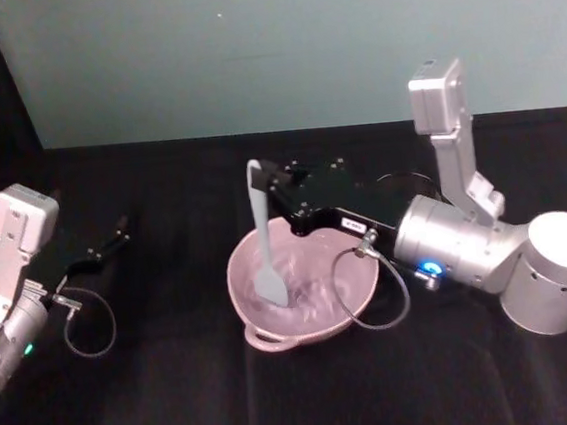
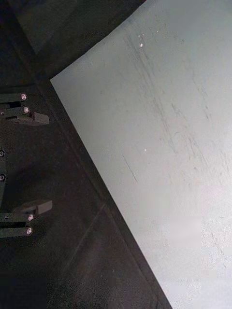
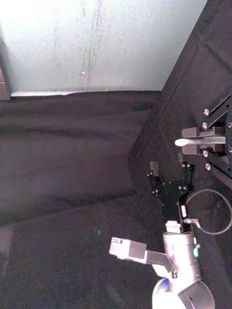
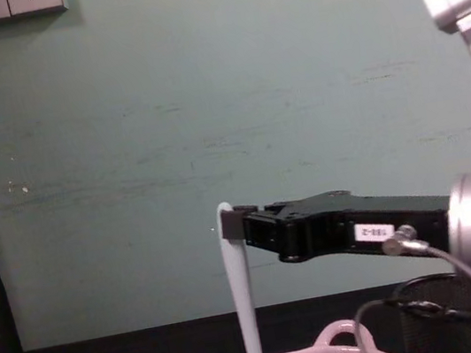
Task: Use the one hand to pick up the spoon and stir the clear water in the bowl.
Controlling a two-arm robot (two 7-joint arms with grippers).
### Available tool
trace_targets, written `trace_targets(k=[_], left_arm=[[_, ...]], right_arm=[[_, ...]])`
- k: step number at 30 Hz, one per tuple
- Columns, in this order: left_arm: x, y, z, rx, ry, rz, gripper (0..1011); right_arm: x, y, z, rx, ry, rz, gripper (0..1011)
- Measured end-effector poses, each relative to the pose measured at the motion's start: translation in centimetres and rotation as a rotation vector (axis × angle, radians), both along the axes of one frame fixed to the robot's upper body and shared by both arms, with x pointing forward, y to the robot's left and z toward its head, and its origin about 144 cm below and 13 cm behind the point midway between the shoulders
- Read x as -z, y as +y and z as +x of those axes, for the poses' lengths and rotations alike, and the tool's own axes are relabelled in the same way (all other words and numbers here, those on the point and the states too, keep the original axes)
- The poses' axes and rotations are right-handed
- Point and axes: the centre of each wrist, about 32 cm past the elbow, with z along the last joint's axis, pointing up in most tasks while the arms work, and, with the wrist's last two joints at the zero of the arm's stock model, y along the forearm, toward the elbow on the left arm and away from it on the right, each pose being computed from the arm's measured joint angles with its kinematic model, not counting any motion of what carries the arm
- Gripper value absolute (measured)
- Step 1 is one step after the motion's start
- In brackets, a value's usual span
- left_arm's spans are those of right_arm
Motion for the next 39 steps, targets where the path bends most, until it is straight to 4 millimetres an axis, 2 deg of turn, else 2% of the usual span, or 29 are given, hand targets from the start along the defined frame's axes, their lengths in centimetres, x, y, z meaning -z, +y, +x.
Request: trace_targets(k=[10,16,19,28,34,39], left_arm=[[0.0,0.0,0.0,0.000,0.000,0.000,1011],[0.0,0.0,0.0,0.000,0.000,0.000,1011],[0.0,0.0,0.0,0.000,0.000,0.000,1011],[0.0,0.0,0.0,0.000,0.000,0.000,1011],[0.0,0.0,0.0,0.000,0.000,0.000,1011],[0.0,0.0,0.0,0.000,0.000,0.000,1011]], right_arm=[[0.6,1.0,2.2,0.024,-0.005,0.022,86],[1.0,-0.2,3.3,0.080,-0.002,0.024,85],[0.9,-1.7,3.6,0.126,-0.010,0.023,85],[0.2,-4.4,2.6,0.188,-0.036,0.025,85],[0.0,-4.6,1.5,0.174,-0.038,0.013,85],[0.0,-4.1,0.2,0.142,-0.042,-0.013,85]])
